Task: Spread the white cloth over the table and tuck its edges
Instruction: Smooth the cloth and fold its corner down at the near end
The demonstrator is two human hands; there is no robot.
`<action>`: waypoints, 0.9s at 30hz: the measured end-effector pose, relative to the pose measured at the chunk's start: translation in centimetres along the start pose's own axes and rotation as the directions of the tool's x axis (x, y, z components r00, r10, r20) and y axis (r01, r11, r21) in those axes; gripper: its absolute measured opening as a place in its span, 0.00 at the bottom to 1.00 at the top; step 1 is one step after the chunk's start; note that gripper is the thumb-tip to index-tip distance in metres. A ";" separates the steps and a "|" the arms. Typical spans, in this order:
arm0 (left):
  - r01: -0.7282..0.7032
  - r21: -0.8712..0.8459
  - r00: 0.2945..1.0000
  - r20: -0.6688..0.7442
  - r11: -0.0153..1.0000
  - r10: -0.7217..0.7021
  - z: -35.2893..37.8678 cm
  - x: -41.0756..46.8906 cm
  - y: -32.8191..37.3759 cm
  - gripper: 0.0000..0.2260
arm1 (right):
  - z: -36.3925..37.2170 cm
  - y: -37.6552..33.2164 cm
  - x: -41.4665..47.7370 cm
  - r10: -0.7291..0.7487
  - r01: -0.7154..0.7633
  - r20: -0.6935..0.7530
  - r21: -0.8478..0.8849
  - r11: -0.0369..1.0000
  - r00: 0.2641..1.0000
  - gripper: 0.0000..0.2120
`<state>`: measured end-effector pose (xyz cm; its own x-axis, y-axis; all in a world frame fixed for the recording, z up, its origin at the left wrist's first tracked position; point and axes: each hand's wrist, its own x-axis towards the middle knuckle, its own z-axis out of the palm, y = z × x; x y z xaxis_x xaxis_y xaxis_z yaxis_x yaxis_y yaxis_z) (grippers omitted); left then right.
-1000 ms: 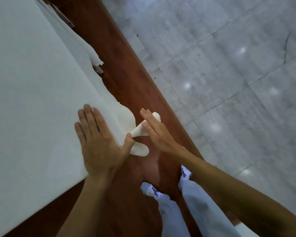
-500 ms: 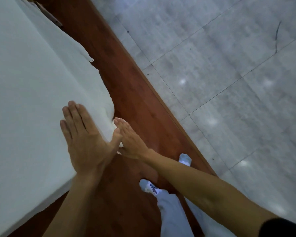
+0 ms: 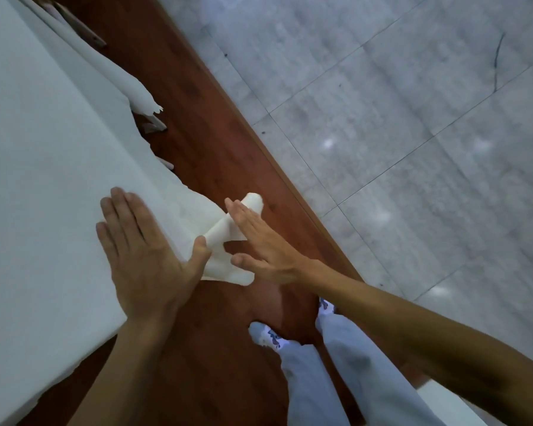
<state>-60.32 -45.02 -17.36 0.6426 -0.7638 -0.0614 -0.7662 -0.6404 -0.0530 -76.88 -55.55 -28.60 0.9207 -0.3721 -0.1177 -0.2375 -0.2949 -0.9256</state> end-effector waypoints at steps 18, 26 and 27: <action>0.003 0.015 1.000 0.023 1.000 -0.004 -0.2 0.0 0.2 0.47 | 2.2 2.4 9.3 0.407 -0.399 0.069 0.402 0.824 0.911 0.30; 0.020 0.015 0.999 0.048 1.000 -0.021 0.3 -0.7 -0.6 0.47 | 5.6 -0.9 13.6 0.177 -0.235 0.197 0.327 0.915 0.964 0.29; 0.014 0.012 0.999 0.043 1.000 -0.015 0.3 -0.8 -0.4 0.47 | 6.2 -0.1 14.2 0.235 -0.290 0.220 0.264 0.920 0.947 0.30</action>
<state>-60.48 -44.12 -17.63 0.6532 -0.7500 -0.1035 -0.7569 -0.6501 -0.0662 -61.85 -55.36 -32.37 0.8841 -0.2277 -0.4080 -0.4033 0.0688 -0.9125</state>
